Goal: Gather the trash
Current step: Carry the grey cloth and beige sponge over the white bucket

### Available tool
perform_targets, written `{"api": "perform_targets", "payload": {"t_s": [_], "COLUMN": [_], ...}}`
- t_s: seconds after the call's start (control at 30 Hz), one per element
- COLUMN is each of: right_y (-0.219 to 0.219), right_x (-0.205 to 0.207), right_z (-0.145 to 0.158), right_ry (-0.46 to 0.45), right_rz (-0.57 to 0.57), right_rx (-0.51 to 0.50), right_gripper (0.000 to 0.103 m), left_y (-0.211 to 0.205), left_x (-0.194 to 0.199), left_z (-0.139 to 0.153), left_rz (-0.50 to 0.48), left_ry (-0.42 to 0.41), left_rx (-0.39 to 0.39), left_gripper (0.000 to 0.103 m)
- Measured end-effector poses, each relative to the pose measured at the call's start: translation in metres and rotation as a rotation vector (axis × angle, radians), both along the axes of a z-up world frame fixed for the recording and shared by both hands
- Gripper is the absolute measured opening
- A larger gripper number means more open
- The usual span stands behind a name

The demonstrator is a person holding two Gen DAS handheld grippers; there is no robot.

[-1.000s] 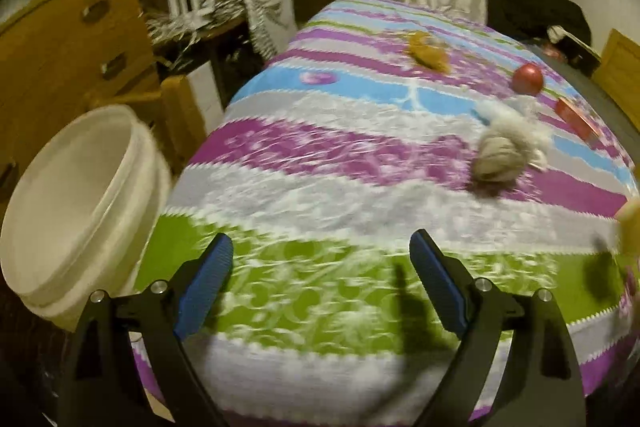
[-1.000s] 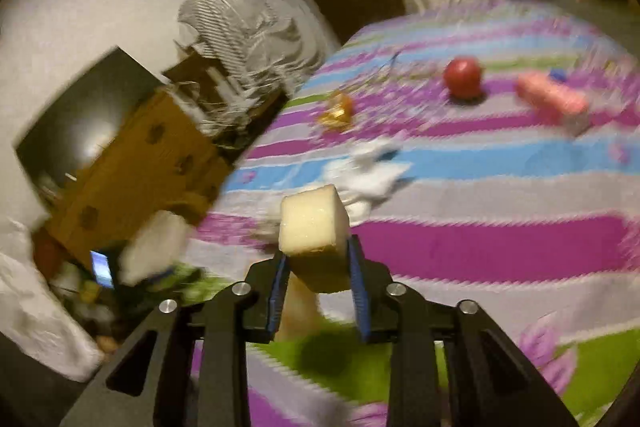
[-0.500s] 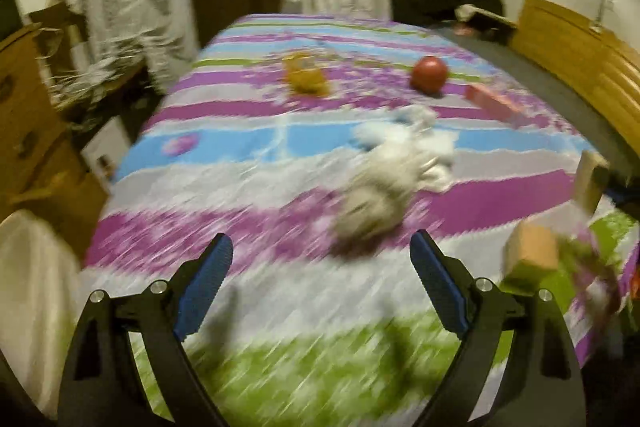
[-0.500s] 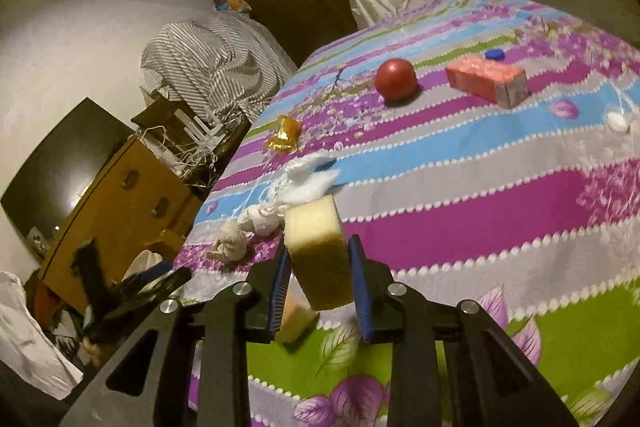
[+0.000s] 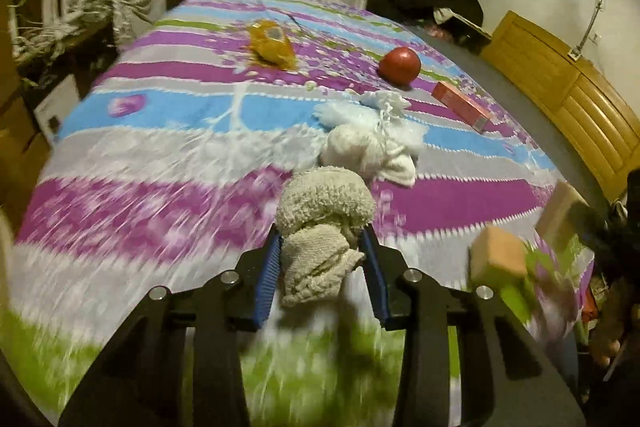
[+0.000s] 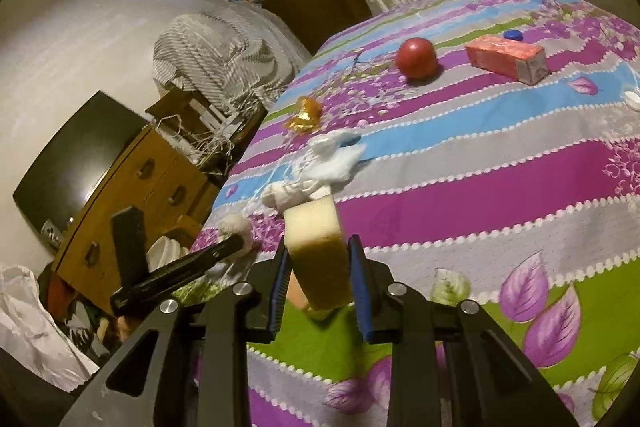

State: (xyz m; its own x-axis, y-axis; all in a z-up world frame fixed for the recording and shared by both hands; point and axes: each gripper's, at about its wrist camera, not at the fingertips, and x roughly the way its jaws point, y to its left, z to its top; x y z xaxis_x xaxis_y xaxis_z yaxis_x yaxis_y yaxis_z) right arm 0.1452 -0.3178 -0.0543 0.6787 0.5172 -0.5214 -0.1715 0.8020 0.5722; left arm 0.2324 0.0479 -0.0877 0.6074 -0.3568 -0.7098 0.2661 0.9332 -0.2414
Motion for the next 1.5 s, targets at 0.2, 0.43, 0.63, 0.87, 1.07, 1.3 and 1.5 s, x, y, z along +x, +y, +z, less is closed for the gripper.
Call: {"api": "perform_targets", "payload": {"t_s": [0.2,0.43,0.63,0.87,1.07,1.3,1.5], "right_y": [0.034,0.075,0.118,0.201,0.288,0.391,0.463], "right_x": [-0.006,-0.017,-0.012,0.016,0.039,0.055,0.065], "right_z": [0.008,0.012,0.039,0.088,0.123,0.144,0.146], "right_ry": [-0.019,-0.007,-0.046,-0.111,-0.143,-0.160,-0.132], "right_rz": [0.079,0.152,0.223,0.346,0.466,0.593,0.675], "right_rx": [-0.012,-0.037,-0.068,-0.142,-0.189,-0.268,-0.314], "right_gripper": [0.030,0.030,0.030,0.030,0.030,0.030,0.030], "left_y": [0.026,0.034,0.060,0.122,0.177,0.236,0.272], "left_x": [-0.049,-0.067,-0.077,-0.080,-0.088,-0.099,-0.105], "left_z": [0.019,0.043,0.075,0.116,0.138,0.145,0.140], "left_rz": [0.162,0.287,0.374,0.513,0.631,0.746,0.801], "left_ry": [-0.038,-0.100,-0.156,-0.190,-0.218,-0.200,-0.168], "left_rx": [0.057,0.217,0.289,0.327,0.364,0.402,0.427], "left_gripper": [0.037,0.037,0.037,0.037,0.037,0.037,0.037]}}
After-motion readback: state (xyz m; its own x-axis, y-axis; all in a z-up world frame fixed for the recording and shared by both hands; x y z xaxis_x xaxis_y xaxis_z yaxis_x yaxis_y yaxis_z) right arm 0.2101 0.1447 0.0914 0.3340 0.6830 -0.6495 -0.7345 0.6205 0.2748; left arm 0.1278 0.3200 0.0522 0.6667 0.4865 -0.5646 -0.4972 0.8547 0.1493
